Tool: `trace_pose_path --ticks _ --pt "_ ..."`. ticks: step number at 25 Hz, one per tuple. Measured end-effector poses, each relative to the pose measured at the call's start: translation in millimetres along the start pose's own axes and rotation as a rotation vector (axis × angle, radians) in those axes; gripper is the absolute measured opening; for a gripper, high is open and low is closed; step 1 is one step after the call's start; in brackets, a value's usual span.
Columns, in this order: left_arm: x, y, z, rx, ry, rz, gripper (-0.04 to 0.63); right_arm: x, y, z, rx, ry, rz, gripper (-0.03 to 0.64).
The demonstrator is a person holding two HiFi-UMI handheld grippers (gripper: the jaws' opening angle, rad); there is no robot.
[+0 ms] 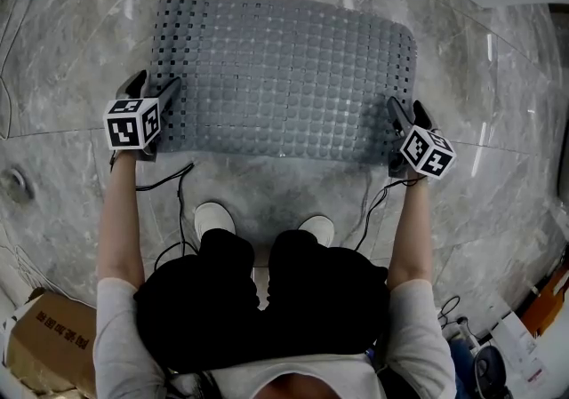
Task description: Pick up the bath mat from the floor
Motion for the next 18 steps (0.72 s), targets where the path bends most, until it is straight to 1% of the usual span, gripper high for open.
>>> trace_pose_path --ticks 4,8,10,14,15,16,18 --pt "0.9 -0.3 1.1 -0.004 -0.005 0.003 0.356 3.7 1.3 8.0 -0.007 -0.036 0.003 0.344" --pt "2.6 -0.9 1.0 -0.004 -0.015 0.009 0.356 4.5 1.1 8.7 -0.002 -0.032 0.006 0.345" --pt "3.2 -0.6 1.4 -0.008 -0.018 0.01 0.356 5.8 0.0 7.8 0.0 -0.037 0.004 0.333" --pt "5.2 3.4 2.5 -0.015 -0.019 0.017 0.334 7.5 -4.1 5.8 0.022 -0.039 -0.012 0.311" --pt "5.9 4.6 2.8 -0.013 -0.02 0.015 0.34 7.9 -7.4 5.7 0.02 -0.039 -0.019 0.301" --pt "6.9 6.0 3.1 -0.007 -0.021 0.01 0.364 8.6 -10.7 5.6 0.011 -0.042 -0.024 0.301" --pt "8.2 7.6 3.8 0.0 -0.022 0.002 0.364 9.9 -15.0 5.7 -0.008 -0.05 -0.029 0.282"
Point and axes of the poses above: the fingertips, and each gripper's own axes: x forward along the fingers, y to its right, z out of its underside, the point moved 5 cm from there along -x, backward along the fingers, and after that the axes turned 7 degrees about y, right-handed, at the moved point
